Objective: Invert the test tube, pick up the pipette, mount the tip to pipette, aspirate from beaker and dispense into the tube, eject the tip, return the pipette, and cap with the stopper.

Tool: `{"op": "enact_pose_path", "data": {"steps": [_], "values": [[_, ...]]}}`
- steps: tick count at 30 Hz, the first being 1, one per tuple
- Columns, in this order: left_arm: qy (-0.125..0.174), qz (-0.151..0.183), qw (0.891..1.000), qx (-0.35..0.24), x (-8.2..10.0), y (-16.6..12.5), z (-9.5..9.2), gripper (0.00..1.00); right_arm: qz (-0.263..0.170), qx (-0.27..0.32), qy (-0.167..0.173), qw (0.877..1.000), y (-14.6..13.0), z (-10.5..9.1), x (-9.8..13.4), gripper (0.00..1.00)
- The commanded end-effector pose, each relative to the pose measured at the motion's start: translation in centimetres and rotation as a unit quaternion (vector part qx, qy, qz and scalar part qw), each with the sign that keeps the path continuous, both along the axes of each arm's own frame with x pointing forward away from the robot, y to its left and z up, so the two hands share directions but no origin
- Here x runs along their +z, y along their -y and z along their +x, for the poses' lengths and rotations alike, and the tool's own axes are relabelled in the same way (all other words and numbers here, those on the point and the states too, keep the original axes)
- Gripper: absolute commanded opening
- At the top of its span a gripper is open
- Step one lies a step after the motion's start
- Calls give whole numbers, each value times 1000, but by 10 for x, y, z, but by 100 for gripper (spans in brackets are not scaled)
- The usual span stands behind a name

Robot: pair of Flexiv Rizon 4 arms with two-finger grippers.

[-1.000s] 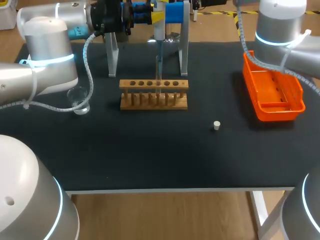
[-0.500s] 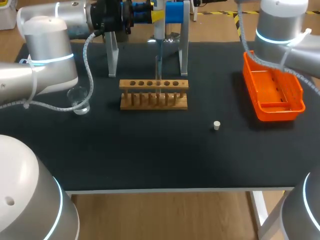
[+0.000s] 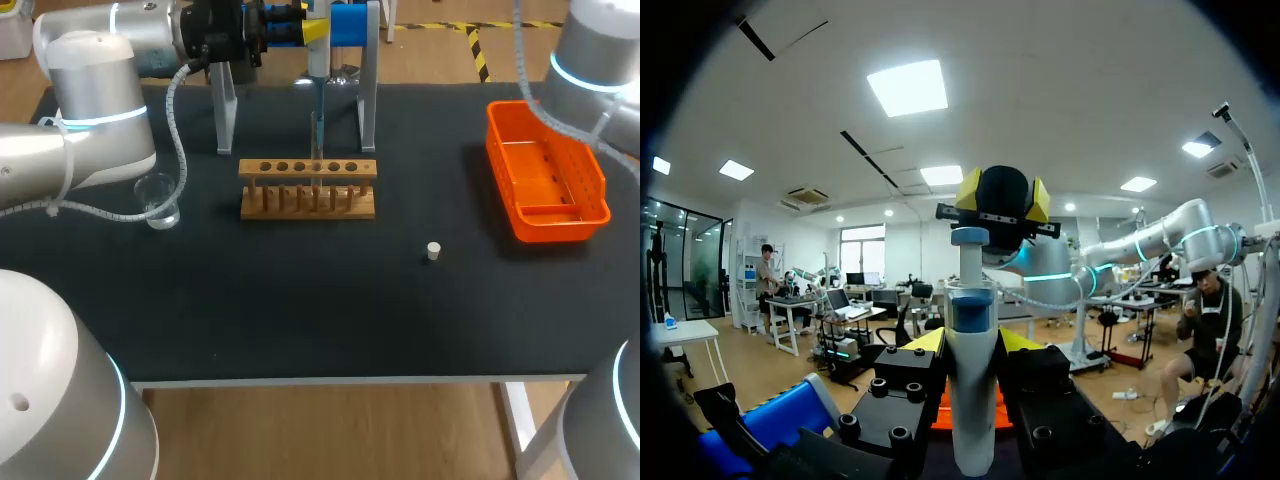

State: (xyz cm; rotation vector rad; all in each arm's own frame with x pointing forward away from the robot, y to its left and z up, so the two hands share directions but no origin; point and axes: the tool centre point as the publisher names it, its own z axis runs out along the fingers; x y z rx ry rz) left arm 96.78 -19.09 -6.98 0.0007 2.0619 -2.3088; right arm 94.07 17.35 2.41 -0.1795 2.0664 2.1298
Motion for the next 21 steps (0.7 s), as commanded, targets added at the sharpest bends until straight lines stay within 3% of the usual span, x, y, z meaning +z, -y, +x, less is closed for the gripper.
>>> {"op": "enact_pose_path", "data": {"steps": [1,11,21], "values": [[0,1,1000,-2,0,0,1,0,12,-5,7,1000,37,-15,-23,100],[0,1,1000,-2,0,0,1,0,5,-1,-14,1000,65,-8,-113,100],[0,1,1000,-2,0,0,1,0,-77,12,1,997,27,2,-204,100]]}}
